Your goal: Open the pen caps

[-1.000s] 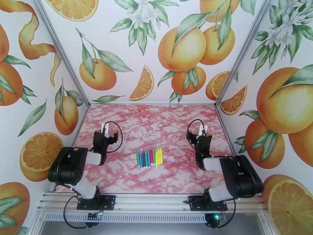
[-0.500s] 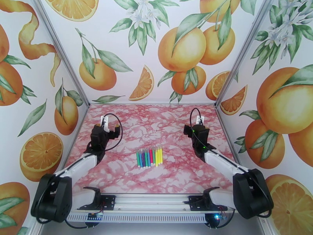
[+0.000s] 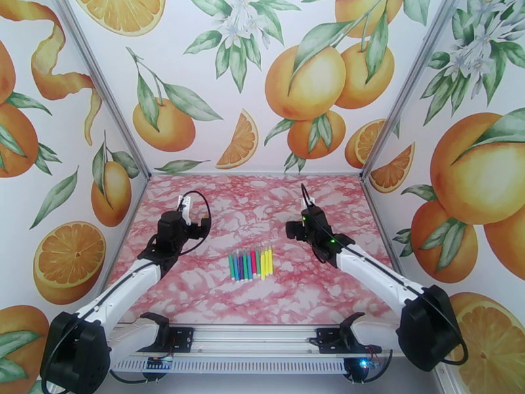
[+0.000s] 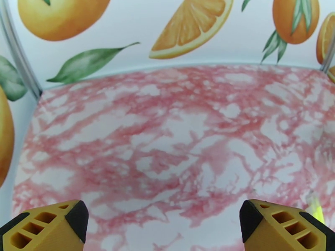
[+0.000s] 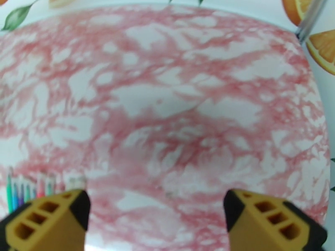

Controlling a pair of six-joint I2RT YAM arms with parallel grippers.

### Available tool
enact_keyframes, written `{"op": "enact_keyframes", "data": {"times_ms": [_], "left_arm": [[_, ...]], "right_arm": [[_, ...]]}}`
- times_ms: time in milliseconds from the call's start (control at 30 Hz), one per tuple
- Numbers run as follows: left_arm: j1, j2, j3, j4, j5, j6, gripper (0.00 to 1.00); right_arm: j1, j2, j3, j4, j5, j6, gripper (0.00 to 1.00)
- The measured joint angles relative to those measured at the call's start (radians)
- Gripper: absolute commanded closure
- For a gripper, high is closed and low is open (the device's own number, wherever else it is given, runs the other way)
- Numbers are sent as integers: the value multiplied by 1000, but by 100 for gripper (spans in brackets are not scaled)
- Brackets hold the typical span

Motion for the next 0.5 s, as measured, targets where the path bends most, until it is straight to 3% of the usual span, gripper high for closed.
{"op": "enact_keyframes", "data": {"times_ms": [300, 500], "left_arm": [[-43, -5, 0, -56, 2, -4, 0], [-51, -11, 3, -67, 2, -3, 0]], "right_arm": [[101, 34, 18, -110, -113, 49, 19], [161, 72, 18, -127, -151, 97, 28]]}}
